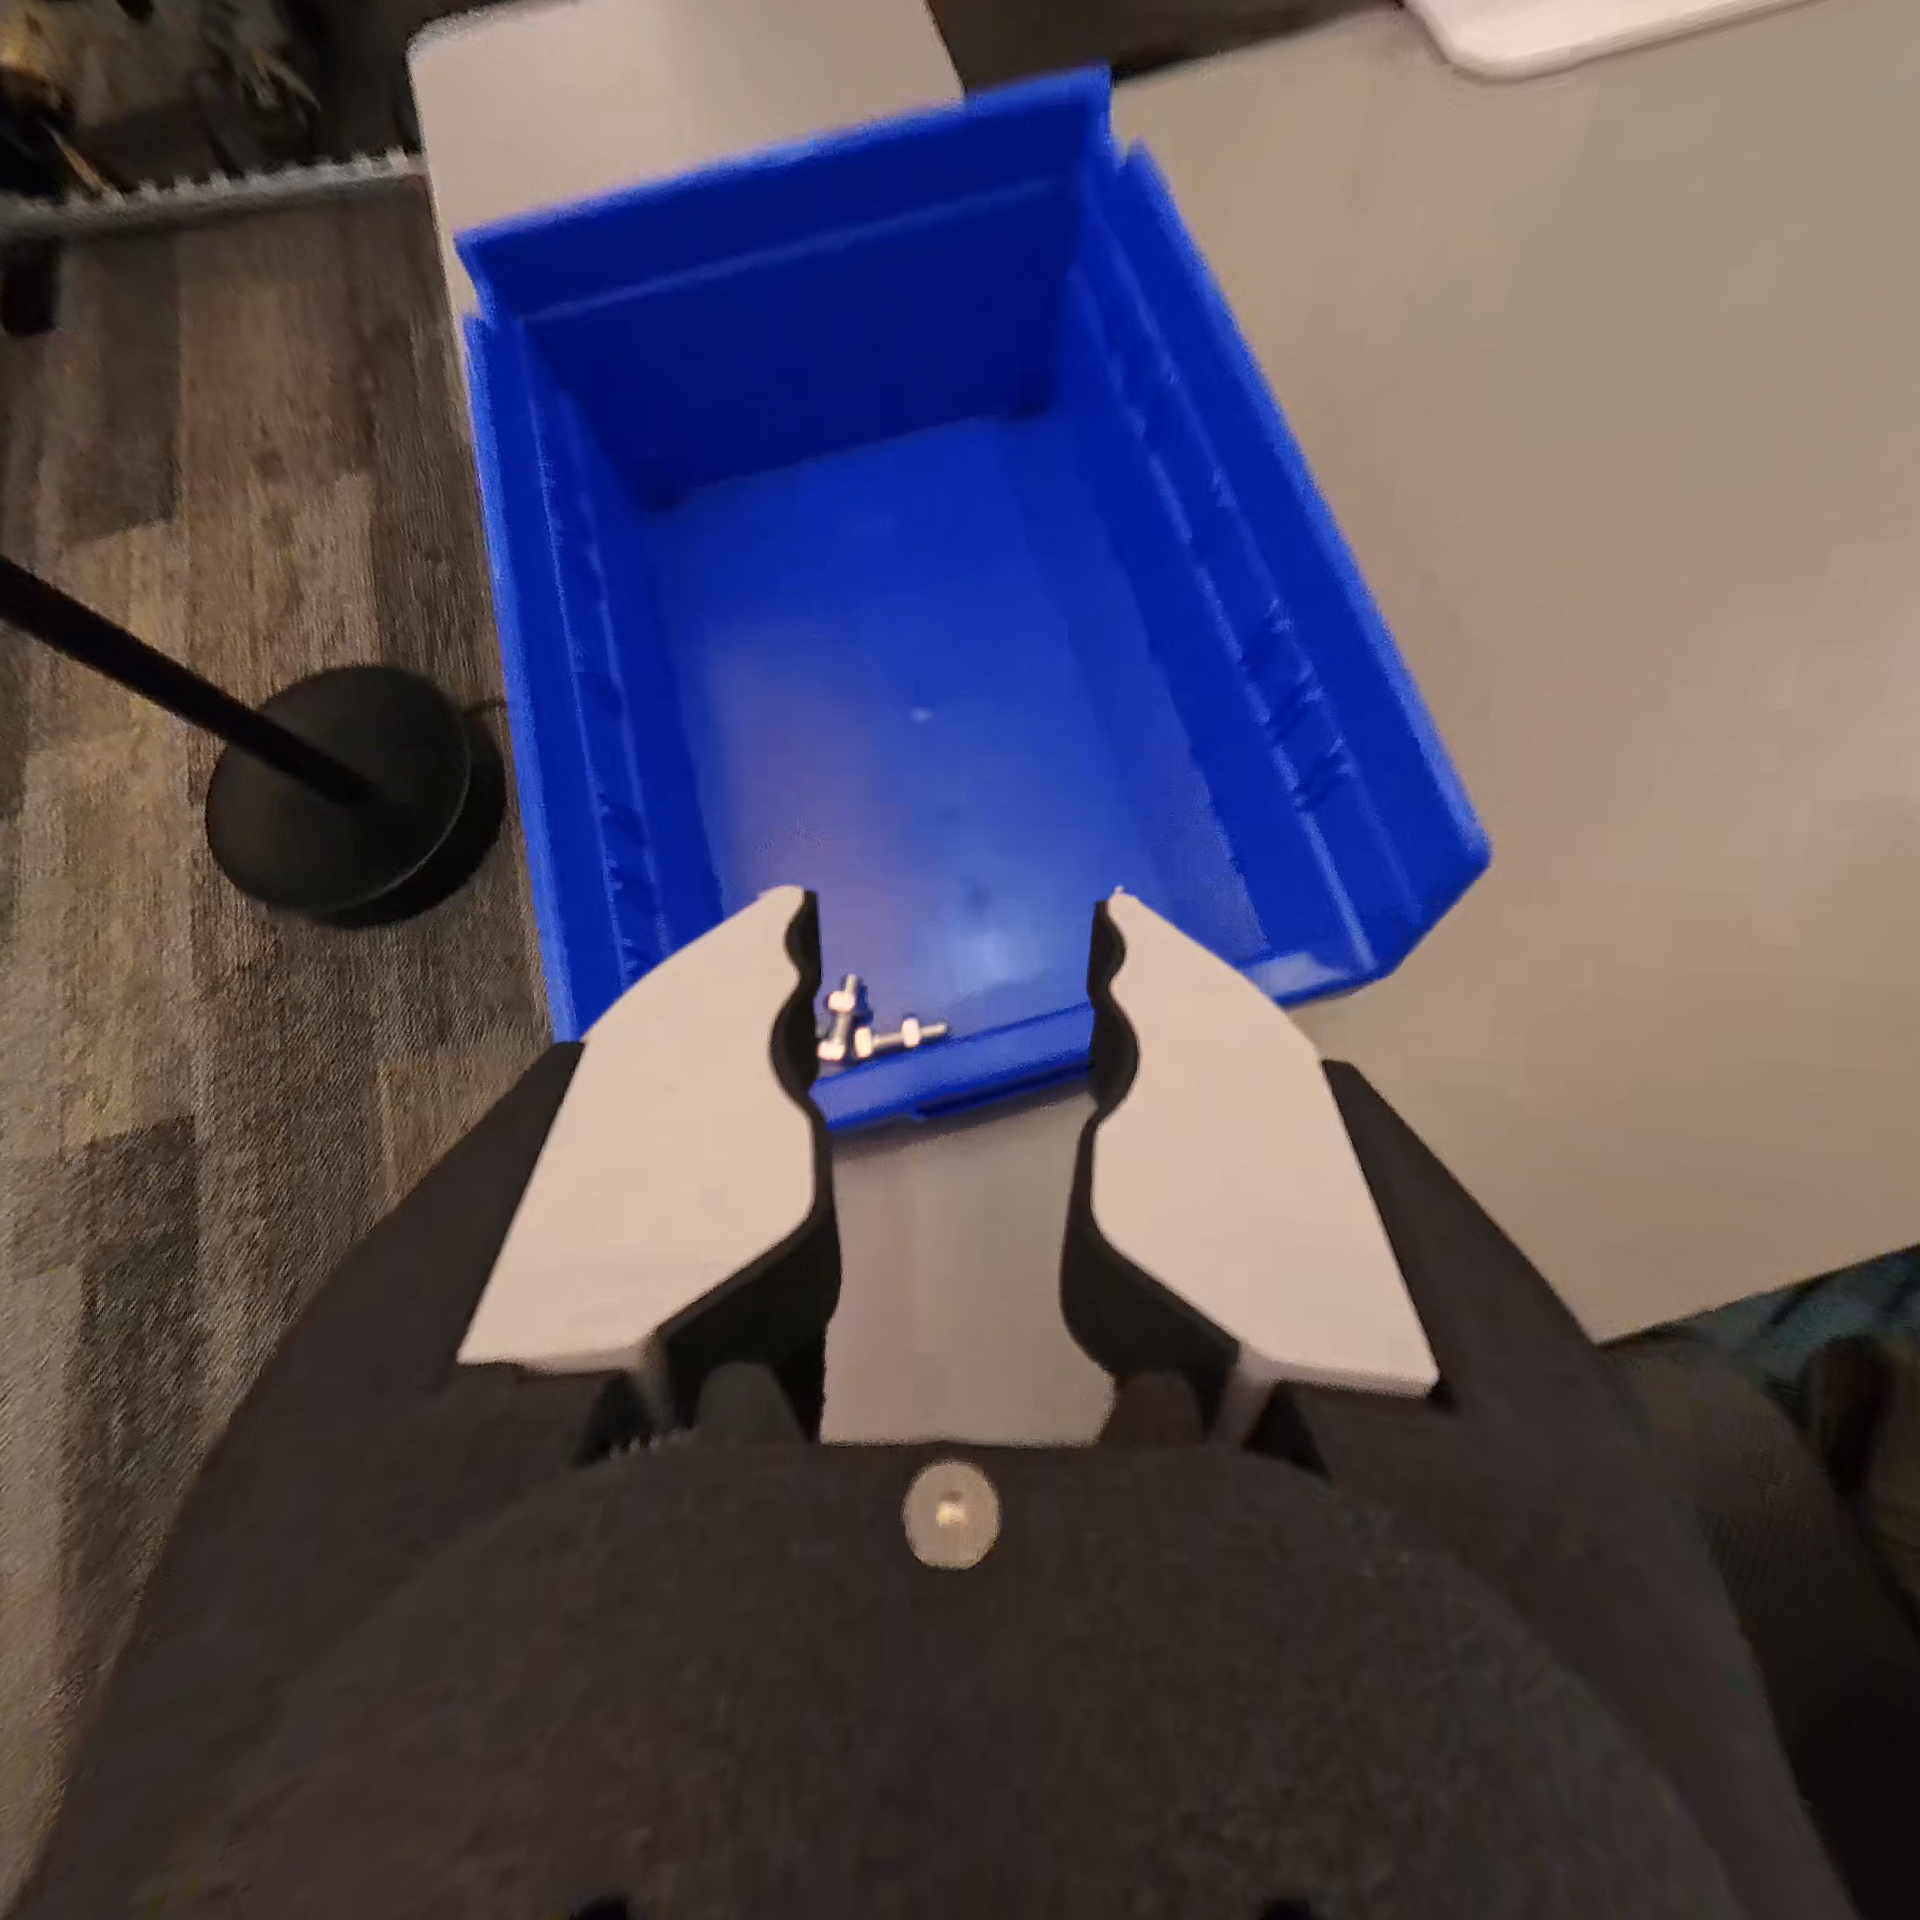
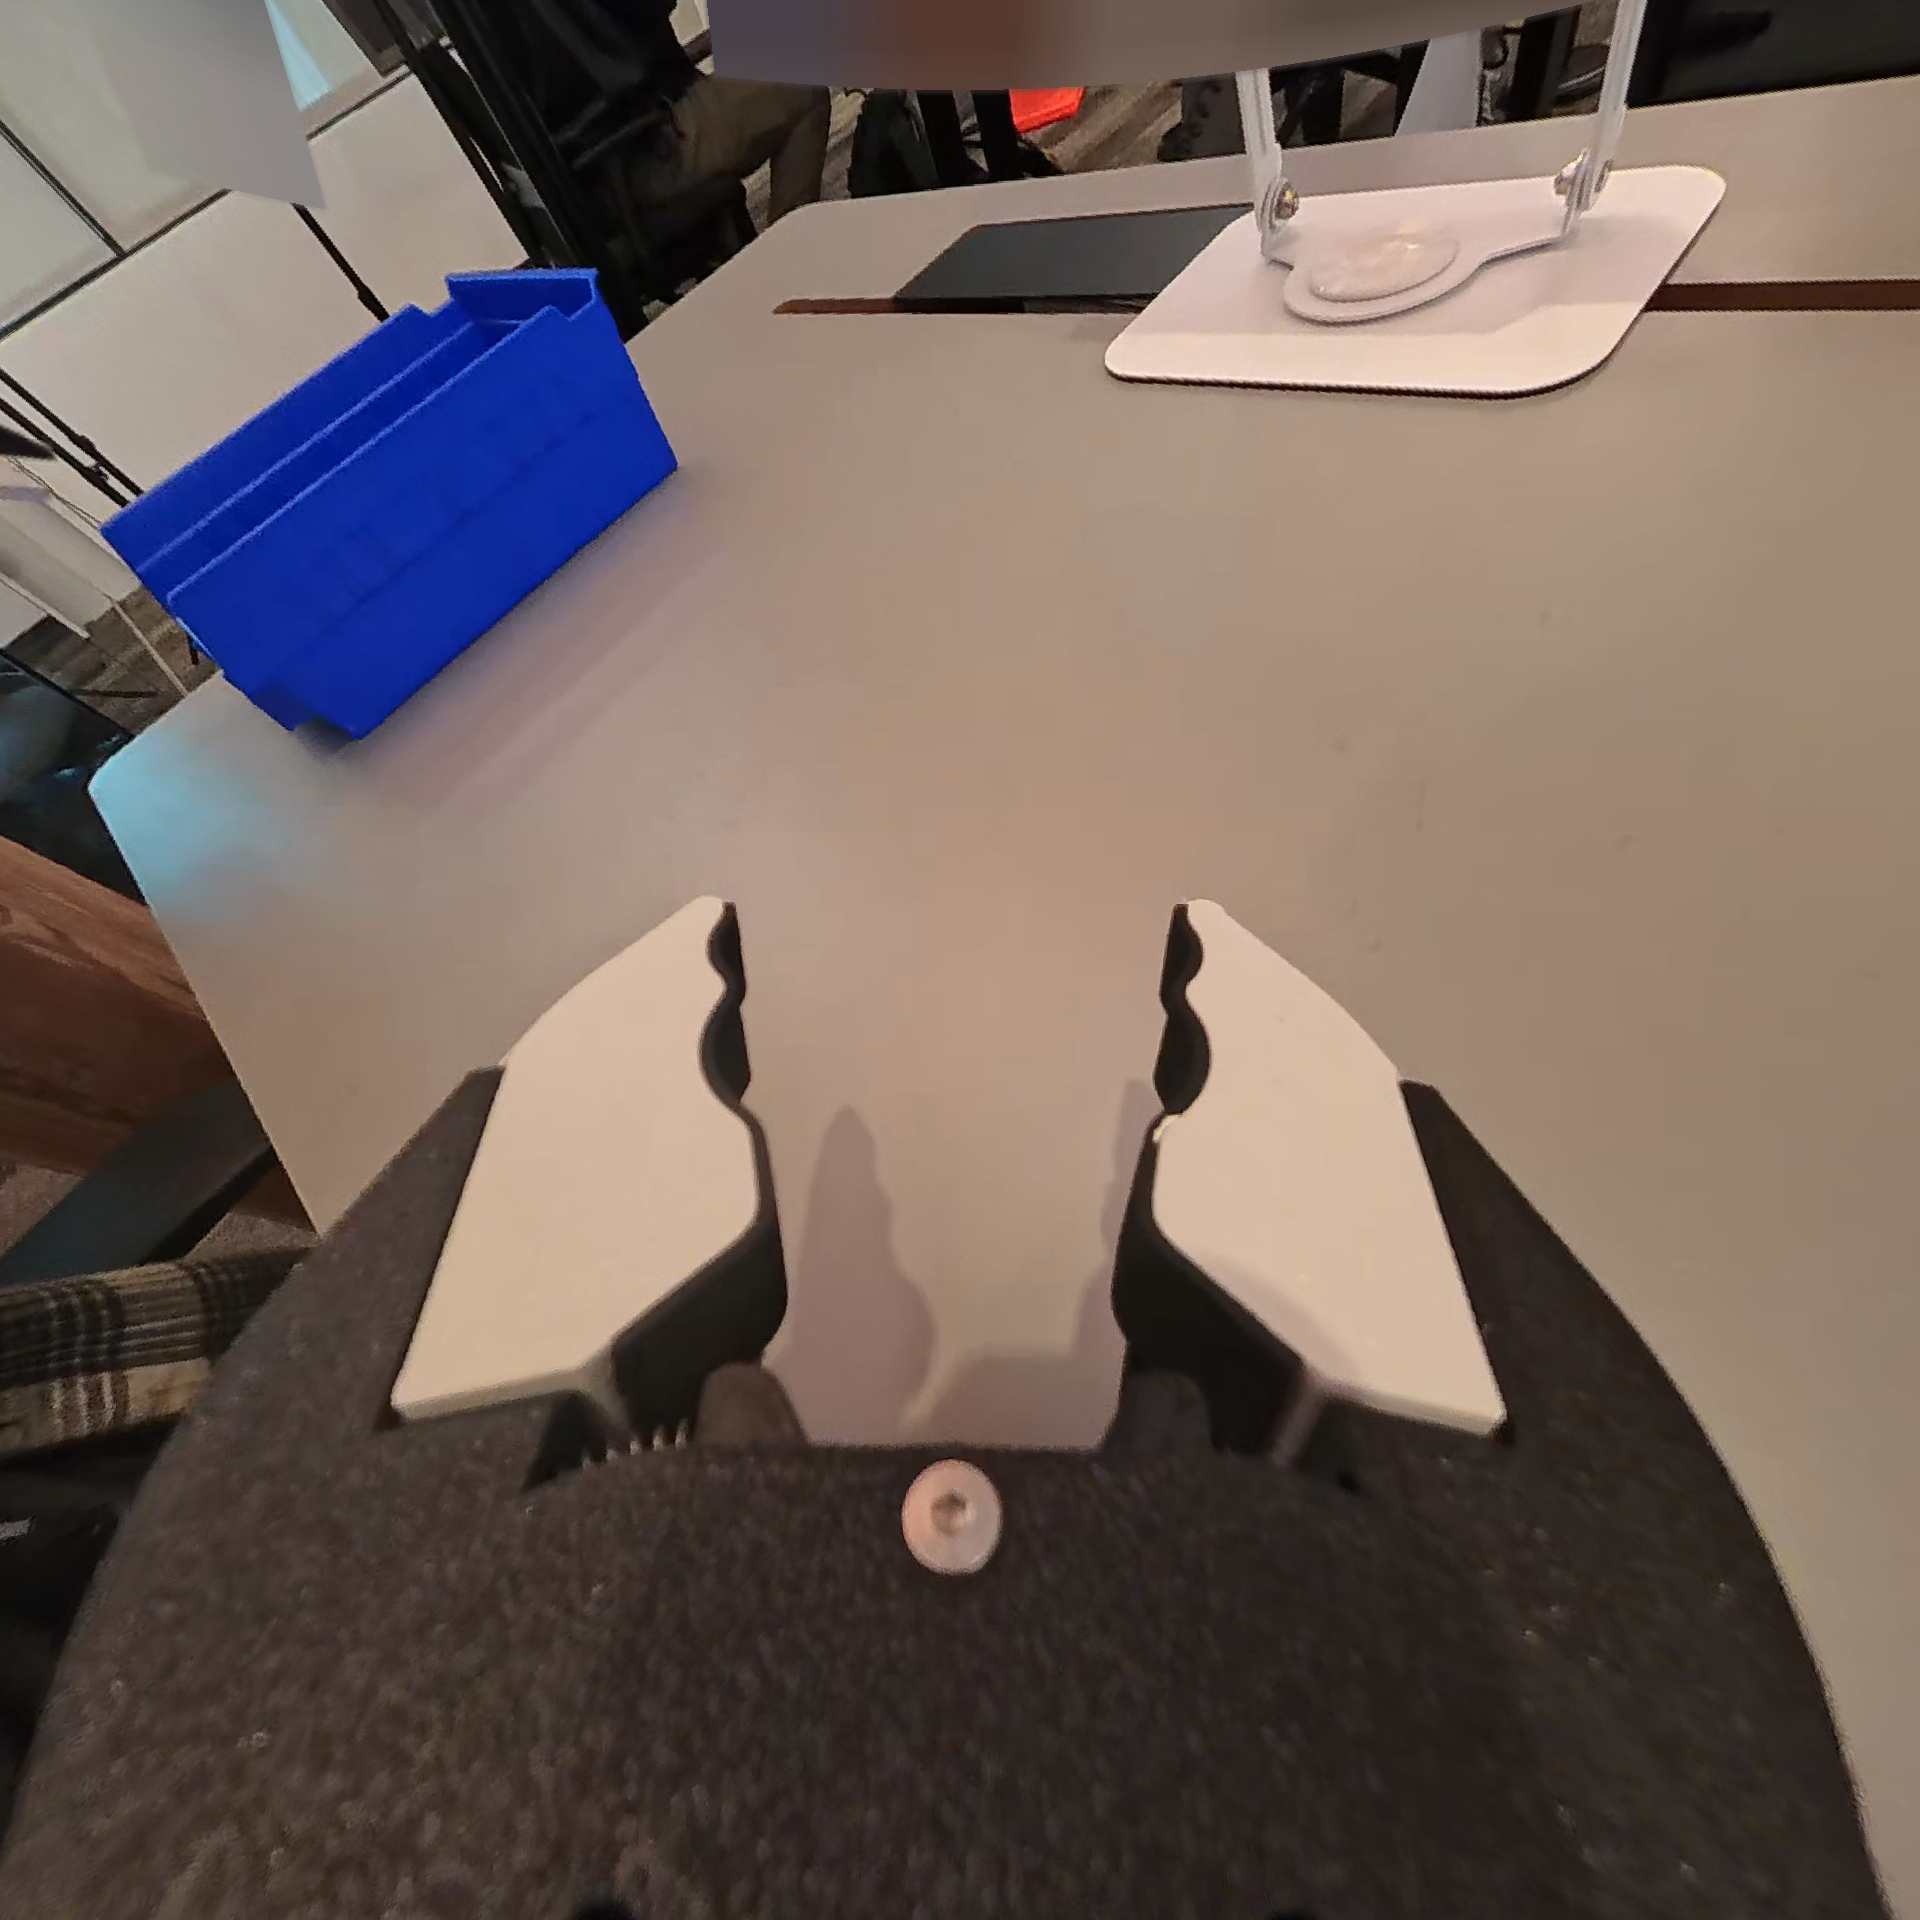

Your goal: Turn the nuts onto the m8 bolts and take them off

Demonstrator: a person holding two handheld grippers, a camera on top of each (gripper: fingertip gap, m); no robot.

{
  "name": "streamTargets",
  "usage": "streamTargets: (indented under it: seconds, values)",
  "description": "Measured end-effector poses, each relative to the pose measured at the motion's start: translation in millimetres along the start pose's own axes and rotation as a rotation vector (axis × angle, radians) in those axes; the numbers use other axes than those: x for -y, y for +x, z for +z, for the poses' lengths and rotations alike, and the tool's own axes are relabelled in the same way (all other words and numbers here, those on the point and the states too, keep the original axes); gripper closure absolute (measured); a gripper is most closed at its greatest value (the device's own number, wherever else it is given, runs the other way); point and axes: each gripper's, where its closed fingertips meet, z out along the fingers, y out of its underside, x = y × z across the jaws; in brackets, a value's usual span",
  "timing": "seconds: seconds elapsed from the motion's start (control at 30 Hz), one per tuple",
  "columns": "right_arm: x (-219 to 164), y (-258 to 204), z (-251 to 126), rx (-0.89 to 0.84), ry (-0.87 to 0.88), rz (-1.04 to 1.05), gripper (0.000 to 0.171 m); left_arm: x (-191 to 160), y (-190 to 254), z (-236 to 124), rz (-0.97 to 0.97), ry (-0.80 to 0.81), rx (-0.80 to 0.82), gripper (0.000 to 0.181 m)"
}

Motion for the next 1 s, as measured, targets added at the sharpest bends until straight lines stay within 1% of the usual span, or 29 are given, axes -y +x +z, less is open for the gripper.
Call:
streamTargets:
  seconds: [0.13, 0.23, 0.4, 0.57, 0.67, 0.77, 0.87, 1.0]
  values:
    - [-3.9, -1.5, 1.1, 0.002, -0.018, 0.001, 0.095, -18.1, -4.5, 23.4, 0.086, -0.251, 0.005, 0.138]
    - [-5.3, -1.8, 0.5, 0.001, -0.021, -0.002, 0.095, -24.4, -5.3, 37.8, 0.155, -0.429, 0.018, 0.142]
    - [-6.1, 0.9, 0.8, 0.001, -0.019, 0.008, 0.096, -35.1, -3.7, 55.8, 0.163, -0.721, -0.033, 0.147]
    - [-7.4, 2.3, 2.5, 0.006, -0.025, 0.006, 0.097, -53.3, -14.4, 66.5, 0.237, -0.971, -0.027, 0.151]
    - [-7.8, 3.6, 3.1, 0.007, -0.027, 0.007, 0.097, -63.1, -20.0, 74.3, 0.27, -1.048, -0.026, 0.152]
    - [-8.1, 3.6, 3.6, 0.009, -0.031, 0.008, 0.097, -68.0, -22.3, 83.2, 0.268, -1.068, -0.029, 0.157]
    - [-7.6, 3.6, 3.0, 0.006, -0.031, 0.003, 0.097, -73.6, -22.0, 88.3, 0.251, -1.083, -0.048, 0.164]
    - [-7.4, 3.6, 2.6, 0.007, -0.031, 0.006, 0.097, -81.7, -26.5, 90.7, 0.247, -1.119, -0.042, 0.164]
